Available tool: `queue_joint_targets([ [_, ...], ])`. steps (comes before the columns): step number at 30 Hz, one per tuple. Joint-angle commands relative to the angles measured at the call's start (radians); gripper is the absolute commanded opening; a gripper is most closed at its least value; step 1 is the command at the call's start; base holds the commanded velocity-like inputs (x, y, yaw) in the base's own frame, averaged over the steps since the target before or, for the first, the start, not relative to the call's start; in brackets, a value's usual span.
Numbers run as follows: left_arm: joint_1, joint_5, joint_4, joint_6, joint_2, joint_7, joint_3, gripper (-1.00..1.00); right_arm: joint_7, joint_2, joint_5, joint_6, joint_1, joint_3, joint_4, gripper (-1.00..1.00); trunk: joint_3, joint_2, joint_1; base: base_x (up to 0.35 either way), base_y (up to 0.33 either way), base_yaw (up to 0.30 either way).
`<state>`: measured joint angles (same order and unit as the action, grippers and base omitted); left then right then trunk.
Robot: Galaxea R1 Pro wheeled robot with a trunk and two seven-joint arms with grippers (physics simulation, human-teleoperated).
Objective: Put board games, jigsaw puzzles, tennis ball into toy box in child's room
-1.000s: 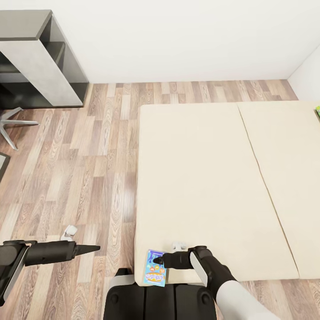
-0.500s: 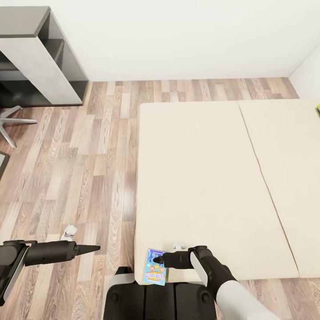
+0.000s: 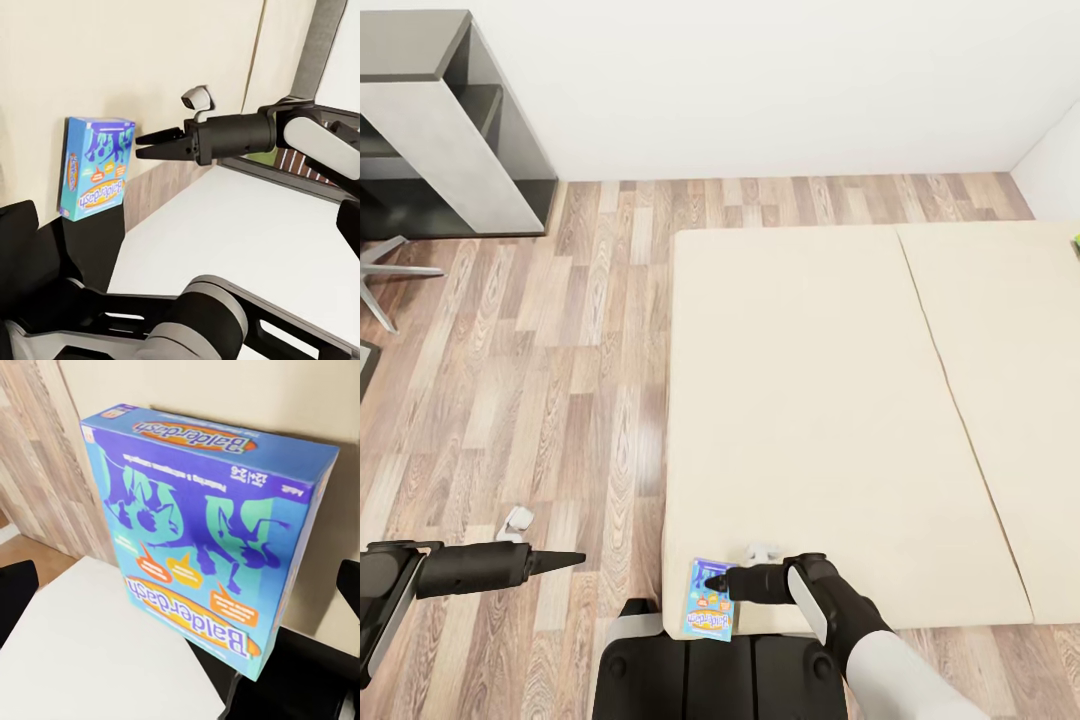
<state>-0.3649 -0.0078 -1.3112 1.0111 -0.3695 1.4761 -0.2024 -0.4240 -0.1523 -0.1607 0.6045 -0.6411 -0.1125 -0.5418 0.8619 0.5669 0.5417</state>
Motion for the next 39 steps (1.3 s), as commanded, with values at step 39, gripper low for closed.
queue_joint_targets([
  [39, 0.000, -0.001, 0.000, 0.011, 0.000, 0.003, 0.000, 1.00, 0.004, -0.011, -0.018, -0.012, 0.000, -0.001, -0.005, 1.00, 0.036, 0.001, 0.000, 0.000, 0.000, 0.000],
])
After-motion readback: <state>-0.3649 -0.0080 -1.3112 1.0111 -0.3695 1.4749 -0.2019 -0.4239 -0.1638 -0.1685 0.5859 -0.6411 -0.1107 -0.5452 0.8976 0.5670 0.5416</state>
